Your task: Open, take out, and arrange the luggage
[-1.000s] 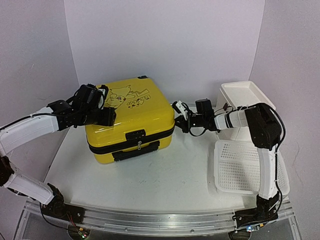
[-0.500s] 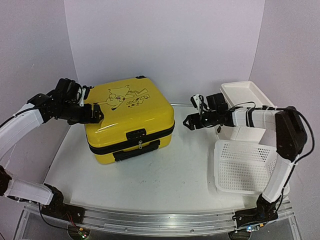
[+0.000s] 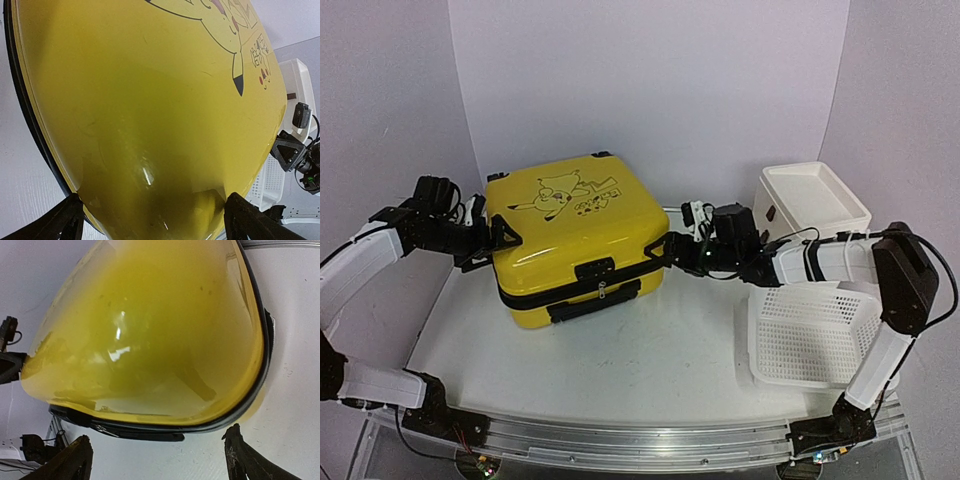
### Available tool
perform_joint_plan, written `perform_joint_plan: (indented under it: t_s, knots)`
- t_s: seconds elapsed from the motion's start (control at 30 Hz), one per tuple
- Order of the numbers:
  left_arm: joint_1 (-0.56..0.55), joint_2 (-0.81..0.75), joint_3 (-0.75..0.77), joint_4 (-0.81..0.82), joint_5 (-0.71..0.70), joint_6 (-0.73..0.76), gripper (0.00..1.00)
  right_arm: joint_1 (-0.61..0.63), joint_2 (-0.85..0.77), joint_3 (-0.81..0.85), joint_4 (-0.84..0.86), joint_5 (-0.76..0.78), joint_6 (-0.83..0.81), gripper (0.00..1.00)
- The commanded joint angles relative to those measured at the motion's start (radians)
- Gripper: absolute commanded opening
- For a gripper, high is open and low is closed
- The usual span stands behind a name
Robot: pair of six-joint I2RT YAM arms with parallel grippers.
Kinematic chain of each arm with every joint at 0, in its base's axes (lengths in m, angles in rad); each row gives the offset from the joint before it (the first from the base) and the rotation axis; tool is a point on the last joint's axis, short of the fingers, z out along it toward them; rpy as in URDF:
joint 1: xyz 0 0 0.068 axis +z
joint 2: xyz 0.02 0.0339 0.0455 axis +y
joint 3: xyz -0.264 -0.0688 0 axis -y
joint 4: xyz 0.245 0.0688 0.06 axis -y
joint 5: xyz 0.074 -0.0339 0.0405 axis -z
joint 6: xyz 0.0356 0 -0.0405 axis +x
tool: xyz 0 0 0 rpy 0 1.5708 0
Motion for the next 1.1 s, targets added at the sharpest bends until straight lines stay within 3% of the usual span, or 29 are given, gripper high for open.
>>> perform_joint_plan:
  t_s: [0.0,0.07,0.27,0.47,0.57,0.67,0.77,1.07]
  knots:
    - [-0.039,0.0,-0.063,0.12,0.191,-0.035,0.94,0.007,0.03,0.042,0.215,-0.005,0.173,0.91]
    - [-0.064,-0.004,-0.075,0.128,0.184,-0.039,0.88,0.008,0.049,0.048,0.248,0.016,0.204,0.91]
    - [-0.203,0.006,-0.107,0.193,0.129,-0.104,0.84,-0.002,0.063,0.098,0.221,0.119,0.136,0.87]
    - [-0.276,0.024,-0.127,0.313,0.106,-0.176,0.83,-0.066,0.048,0.189,-0.092,0.112,-0.241,0.86]
    - [-0.277,0.026,-0.106,0.323,0.096,-0.173,0.83,-0.031,-0.035,0.123,-0.201,0.124,-0.453,0.84]
    - [-0.277,0.04,-0.098,0.323,0.105,-0.172,0.83,0.027,-0.091,-0.016,-0.126,0.077,-0.54,0.71]
    - [-0.277,0.052,-0.103,0.323,0.117,-0.167,0.83,0.046,-0.08,-0.13,0.033,0.081,-0.527,0.59]
    - [-0.277,0.071,-0.089,0.323,0.118,-0.169,0.84,0.111,0.079,-0.17,0.397,0.319,-0.6,0.51]
